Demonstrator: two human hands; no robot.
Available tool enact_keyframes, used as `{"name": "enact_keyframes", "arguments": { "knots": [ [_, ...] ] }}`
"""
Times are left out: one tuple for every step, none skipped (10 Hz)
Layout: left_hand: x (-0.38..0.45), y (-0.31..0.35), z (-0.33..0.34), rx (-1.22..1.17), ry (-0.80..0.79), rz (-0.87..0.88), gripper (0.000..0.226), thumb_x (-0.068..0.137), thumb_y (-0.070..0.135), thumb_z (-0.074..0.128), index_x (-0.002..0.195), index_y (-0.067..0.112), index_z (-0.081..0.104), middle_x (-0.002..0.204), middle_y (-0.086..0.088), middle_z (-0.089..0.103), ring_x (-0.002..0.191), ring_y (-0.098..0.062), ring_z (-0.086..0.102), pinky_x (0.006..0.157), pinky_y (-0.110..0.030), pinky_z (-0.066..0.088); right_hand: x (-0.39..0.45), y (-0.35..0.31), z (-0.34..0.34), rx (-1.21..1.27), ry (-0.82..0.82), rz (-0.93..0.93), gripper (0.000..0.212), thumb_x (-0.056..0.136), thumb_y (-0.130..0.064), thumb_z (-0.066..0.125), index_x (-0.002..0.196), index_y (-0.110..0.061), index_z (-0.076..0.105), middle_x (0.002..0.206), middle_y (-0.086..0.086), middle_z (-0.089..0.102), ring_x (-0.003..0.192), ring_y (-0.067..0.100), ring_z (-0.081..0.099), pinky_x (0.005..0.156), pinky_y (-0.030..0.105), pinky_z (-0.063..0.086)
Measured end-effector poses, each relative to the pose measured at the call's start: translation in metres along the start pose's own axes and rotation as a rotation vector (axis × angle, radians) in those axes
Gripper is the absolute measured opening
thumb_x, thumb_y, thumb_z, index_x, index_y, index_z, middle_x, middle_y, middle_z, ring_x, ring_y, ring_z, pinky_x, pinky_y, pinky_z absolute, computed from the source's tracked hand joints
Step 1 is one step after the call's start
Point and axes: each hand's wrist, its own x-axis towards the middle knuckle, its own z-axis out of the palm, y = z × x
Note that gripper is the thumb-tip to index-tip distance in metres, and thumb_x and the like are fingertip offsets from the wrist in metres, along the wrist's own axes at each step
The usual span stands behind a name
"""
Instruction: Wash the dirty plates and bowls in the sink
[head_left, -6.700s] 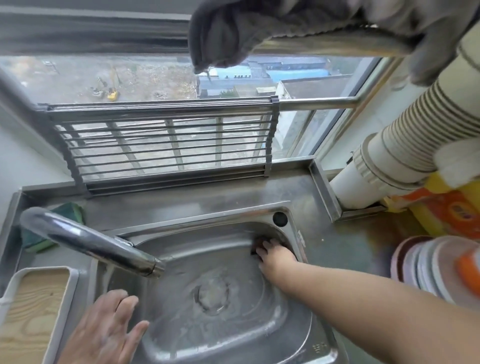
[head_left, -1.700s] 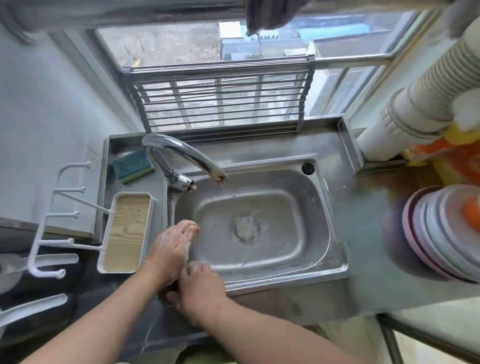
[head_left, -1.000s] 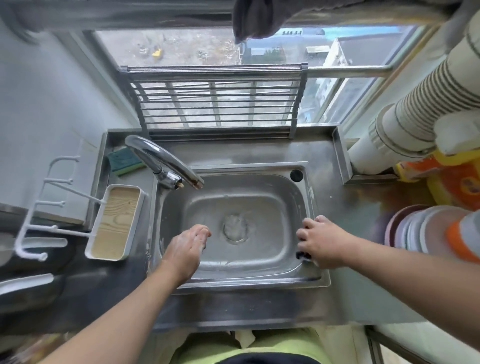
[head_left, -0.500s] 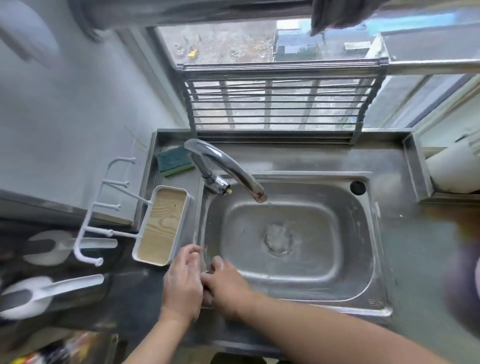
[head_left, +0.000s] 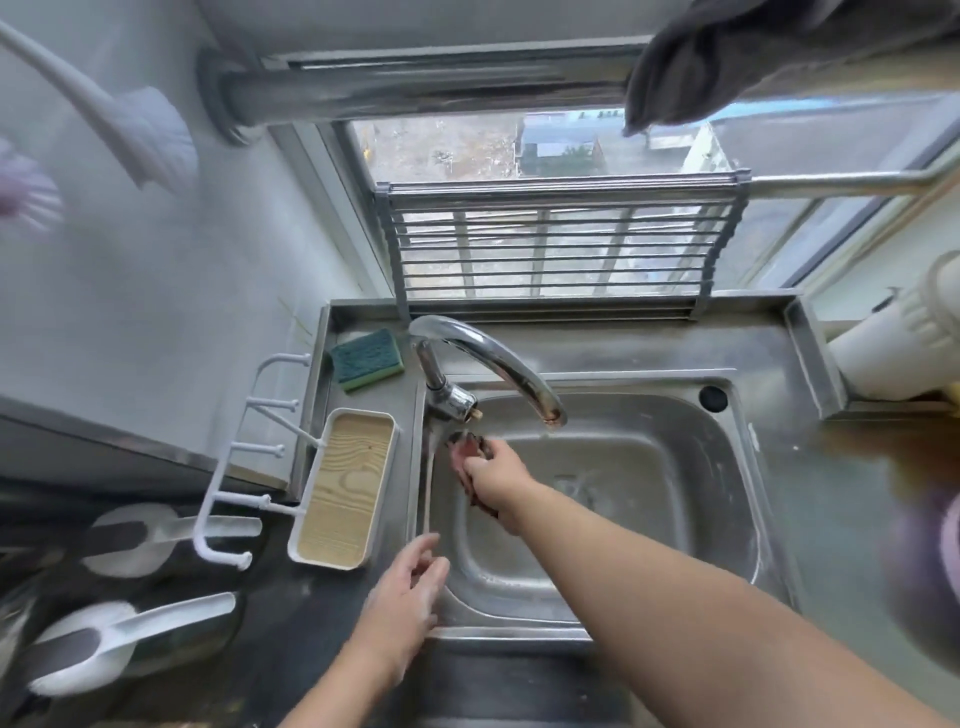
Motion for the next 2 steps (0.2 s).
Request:
{"name": "enact_keyframes", "arguments": {
  "knots": [
    [-0.012,0.031,0.032,-0.252,-0.127,-0.189,0.048,0.105,0.047,0.06,0.144,0.059,0.034,0.144,0.007,0.045,0.124,-0.031,0.056,0.098,-0.051,0.055,-0.045,0.028,-0.025,0.15,0.056,0.021,0.028,0.099,-0.008,0.047,0.114,-0.023,0.065,0.073,0.003,0.066,0.055,0.016,0.052,0.048,0.021,0.036],
    [-0.021,0.042,0.049,-0.627,-0.304,-0.354,0.058,0.093,0.055,0.067,0.144,0.027,0.061,0.137,-0.01,0.062,0.122,-0.039,0.061,0.101,-0.053,0.052,-0.108,0.054,-0.028,0.214,-0.033,-0.022,0.024,0.088,-0.019,0.065,0.111,-0.02,0.071,0.082,0.001,0.074,0.065,0.014,0.062,0.058,0.025,0.046]
  ]
}}
